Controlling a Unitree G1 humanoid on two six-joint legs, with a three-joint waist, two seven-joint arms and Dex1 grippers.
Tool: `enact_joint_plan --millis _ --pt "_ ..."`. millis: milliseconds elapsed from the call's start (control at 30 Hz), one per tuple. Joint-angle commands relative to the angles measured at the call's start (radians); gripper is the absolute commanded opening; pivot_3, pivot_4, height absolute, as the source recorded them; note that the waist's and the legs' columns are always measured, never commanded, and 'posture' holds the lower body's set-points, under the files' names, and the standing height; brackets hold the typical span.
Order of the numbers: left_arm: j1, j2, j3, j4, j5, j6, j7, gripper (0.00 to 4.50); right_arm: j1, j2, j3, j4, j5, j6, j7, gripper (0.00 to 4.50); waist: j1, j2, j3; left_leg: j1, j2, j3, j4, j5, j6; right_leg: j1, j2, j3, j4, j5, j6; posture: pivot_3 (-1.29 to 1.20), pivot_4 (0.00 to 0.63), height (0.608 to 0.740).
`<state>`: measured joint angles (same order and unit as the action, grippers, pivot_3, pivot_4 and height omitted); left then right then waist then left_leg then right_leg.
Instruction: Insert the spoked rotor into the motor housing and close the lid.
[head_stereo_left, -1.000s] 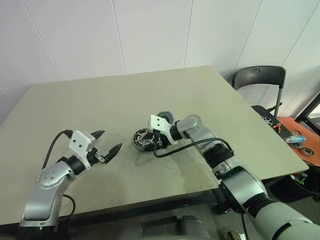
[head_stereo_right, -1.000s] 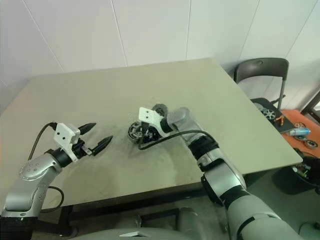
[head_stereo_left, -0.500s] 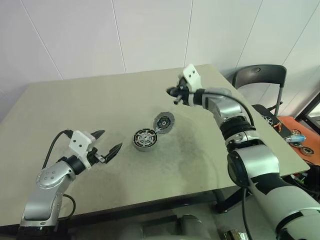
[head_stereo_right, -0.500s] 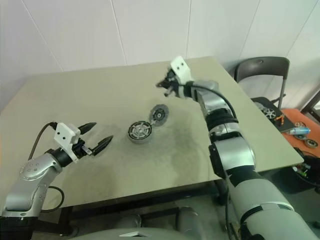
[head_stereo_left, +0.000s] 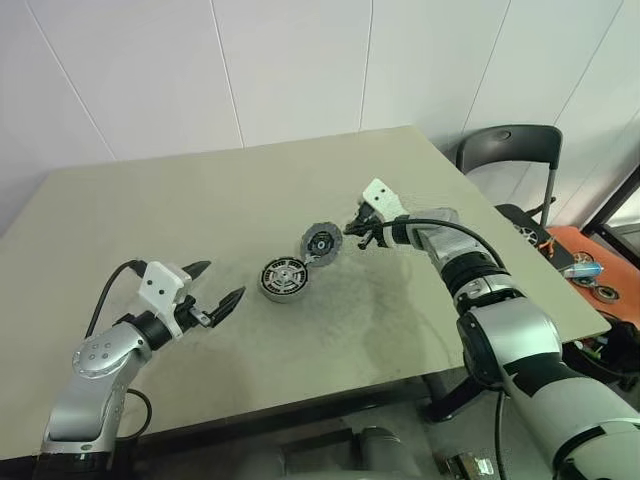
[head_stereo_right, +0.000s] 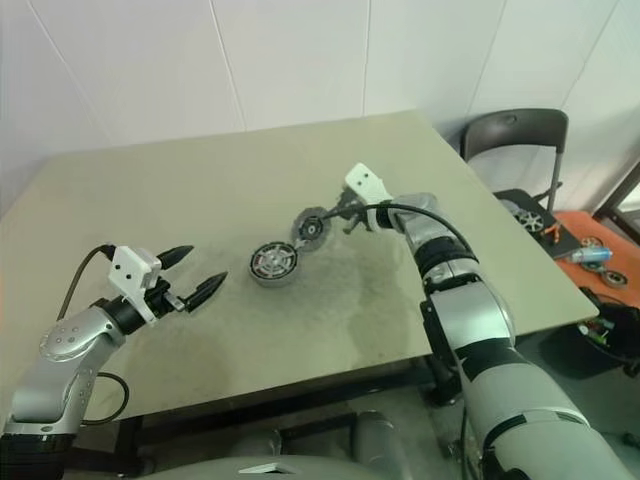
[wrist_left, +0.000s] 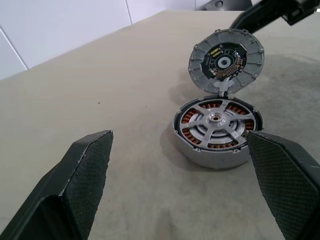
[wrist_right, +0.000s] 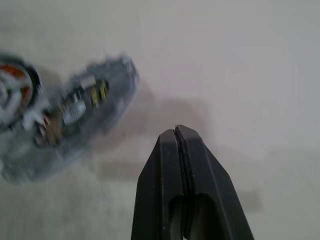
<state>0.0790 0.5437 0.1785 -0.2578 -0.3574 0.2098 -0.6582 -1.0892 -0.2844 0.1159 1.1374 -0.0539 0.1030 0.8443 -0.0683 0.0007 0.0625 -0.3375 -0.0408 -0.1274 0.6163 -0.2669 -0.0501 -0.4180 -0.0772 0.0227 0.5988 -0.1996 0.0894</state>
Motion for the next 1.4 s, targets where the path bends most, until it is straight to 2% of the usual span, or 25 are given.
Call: enact_joint_plan --millis 33,167,433,700,933,1067,1167,1400 --pt "-0.006 0.005 0.015 -0.019 0.0 -0.018 -0.003 4.5 -0.038 0.014 -0.054 -0.079 0.071 0.038 0.065 0.01 -0.001 0.0 0.0 0.0 0.0 0.0 0.0 0.0 0.0 0.0 0.0 0.0 0.0 0.0 0.0 0.0 0.0 0.74" --pt "-0.01 0.005 0.012 -0.026 -0.001 -0.011 0.001 4.5 -0.017 0.027 -0.053 -0.145 0.092 0.084 0.117 0.01 -0.003 0.0 0.0 0.0 0.0 0.0 0.0 0.0 0.0 0.0 0.0 0.0 0.0 0.0 0.001 0.0 0.0 0.74" --pt "-0.011 0.005 0.007 -0.038 -0.002 -0.001 0.006 4.5 0.032 0.062 -0.03 -0.226 0.084 0.123 0.102 0.01 -0.001 0.0 0.0 0.0 0.0 0.0 0.001 0.0 0.0 0.0 0.0 0.0 0.001 0.0 0.001 0.0 0.0 0.74" --pt "-0.003 0.009 0.011 -0.032 -0.004 -0.007 -0.002 4.5 -0.006 0.055 -0.045 -0.131 0.038 0.049 -0.096 0.01 -0.001 0.0 0.0 0.0 0.0 0.0 0.001 0.0 0.0 0.0 0.0 0.0 0.001 0.0 0.001 0.0 0.0 0.74" --pt "-0.004 0.006 0.009 -0.022 -0.001 -0.014 -0.008 4.5 0.037 0.027 0.087 -0.078 -0.098 0.034 -0.088 0.01 -0.001 0.0 0.0 0.0 0.0 0.0 0.001 0.0 0.0 0.0 0.0 0.0 0.001 0.001 0.001 0.0 0.0 0.74" --pt "-0.005 0.005 0.01 -0.018 -0.001 -0.015 -0.012 4.5 0.052 0.051 0.066 -0.112 -0.062 0.045 -0.054 0.01 -0.003 0.0 0.0 0.0 0.0 0.0 0.001 0.0 0.0 0.0 0.0 0.0 0.001 0.001 0.001 0.0 0.0 0.74" --pt "-0.005 0.006 0.01 -0.016 -0.001 -0.015 -0.015 4.5 0.044 0.085 0.001 -0.154 0.023 0.067 -0.01 0.01 -0.004 0.0 0.0 0.001 0.0 0.0 0.001 0.0 0.0 0.0 0.0 0.0 0.002 0.001 0.001 0.0 0.0 0.74" --pt "-0.007 0.006 0.008 -0.023 -0.001 -0.008 -0.013 4.5 0.045 0.118 -0.063 -0.211 0.107 0.113 0.007 0.01 -0.001 0.0 0.0 0.001 0.0 0.0 0.003 0.0 0.0 0.0 0.001 0.0 0.003 0.001 0.001 0.0 0.0 0.74"
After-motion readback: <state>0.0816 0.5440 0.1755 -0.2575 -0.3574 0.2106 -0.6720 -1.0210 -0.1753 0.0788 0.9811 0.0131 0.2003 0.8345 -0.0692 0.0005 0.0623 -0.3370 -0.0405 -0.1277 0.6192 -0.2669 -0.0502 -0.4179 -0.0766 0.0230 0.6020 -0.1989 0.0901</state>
